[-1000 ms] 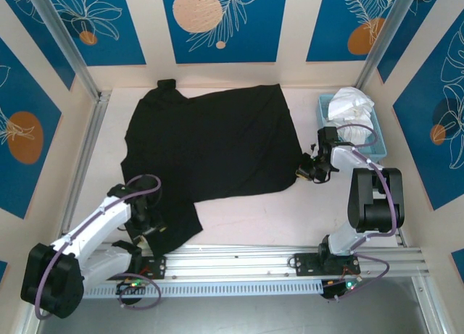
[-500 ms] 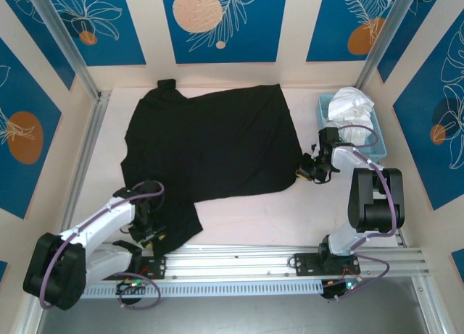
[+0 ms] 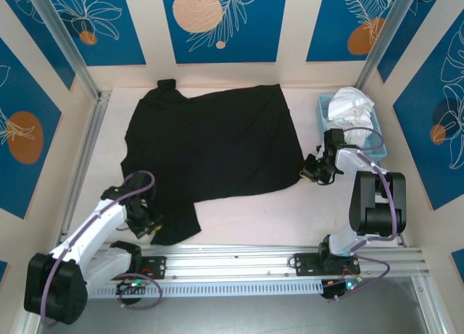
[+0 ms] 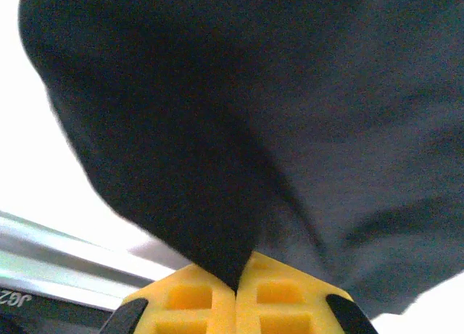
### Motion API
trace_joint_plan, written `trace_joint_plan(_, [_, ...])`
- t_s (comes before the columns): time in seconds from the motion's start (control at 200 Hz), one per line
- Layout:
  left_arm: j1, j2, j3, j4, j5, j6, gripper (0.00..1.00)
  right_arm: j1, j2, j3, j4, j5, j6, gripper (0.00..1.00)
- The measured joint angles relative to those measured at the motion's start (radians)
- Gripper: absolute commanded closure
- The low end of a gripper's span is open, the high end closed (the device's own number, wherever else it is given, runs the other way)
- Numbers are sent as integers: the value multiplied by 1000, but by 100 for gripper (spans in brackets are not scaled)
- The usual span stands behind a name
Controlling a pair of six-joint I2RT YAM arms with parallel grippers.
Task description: Fold the inside-out t-shirt
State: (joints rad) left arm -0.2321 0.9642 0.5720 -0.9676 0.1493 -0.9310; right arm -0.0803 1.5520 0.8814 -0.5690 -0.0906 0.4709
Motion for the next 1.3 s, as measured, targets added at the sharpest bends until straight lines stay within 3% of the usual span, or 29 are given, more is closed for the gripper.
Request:
trace_joint_plan(0.315, [231,-60,228,14,10,158,100,-17,-11,83,-22,-58,0,98])
trace_joint_plan(0.62, [440,-33,359,56,108,282,100,-19,-2,184,-41,-76,0,97])
trace_joint_plan(0.88, [460,97,402,198,158,306,100,6,105,312,-56,-71,0,97])
trace_joint_plan(1.3, [461,373,520,393,150,300,100,51,332,583,-78,-40,0,97])
